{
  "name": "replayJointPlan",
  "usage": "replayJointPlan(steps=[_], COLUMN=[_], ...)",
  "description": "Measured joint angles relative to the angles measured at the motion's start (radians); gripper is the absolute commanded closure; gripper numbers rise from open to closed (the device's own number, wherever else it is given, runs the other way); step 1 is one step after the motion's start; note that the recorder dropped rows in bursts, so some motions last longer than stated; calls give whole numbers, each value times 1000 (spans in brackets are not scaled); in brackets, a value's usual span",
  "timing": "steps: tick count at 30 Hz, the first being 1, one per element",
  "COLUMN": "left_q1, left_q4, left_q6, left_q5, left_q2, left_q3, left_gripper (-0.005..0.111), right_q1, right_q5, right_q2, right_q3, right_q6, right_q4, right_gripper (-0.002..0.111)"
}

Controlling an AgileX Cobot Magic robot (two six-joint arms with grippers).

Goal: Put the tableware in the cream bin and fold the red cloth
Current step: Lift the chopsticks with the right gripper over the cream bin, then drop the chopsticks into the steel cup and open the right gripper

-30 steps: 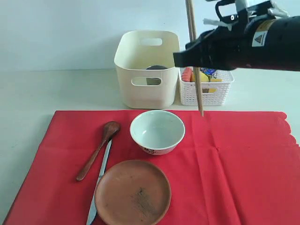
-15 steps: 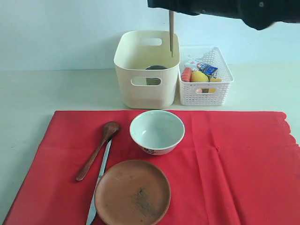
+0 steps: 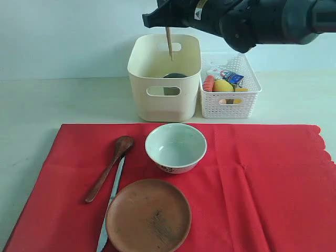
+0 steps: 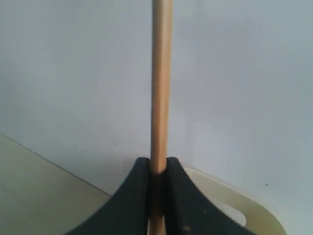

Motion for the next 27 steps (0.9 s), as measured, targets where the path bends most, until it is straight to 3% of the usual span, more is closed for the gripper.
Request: replayJointPlan(steps=[10, 13, 16, 17, 27], left_q1=[0, 0, 0, 0, 0], left_q4=[0, 0, 0, 0, 0], left_q6=[0, 0, 0, 0, 0], left_q5=[0, 0, 0, 0, 0], left_q2=[0, 0, 0, 0, 0], left_q3=[0, 0, 0, 0, 0], left_gripper=[107, 107, 107, 107, 107], right_q1=[-58, -58, -58, -58, -58], right_q5=[-135, -157, -157, -157, 18], right_q2=[174, 206, 213, 213, 170], right_q3=[-19, -19, -19, -21, -21], right_q6=[70, 37, 16, 13, 9], right_q4=[-13, -13, -13, -13, -16], right_gripper=[108, 94, 69, 65, 62])
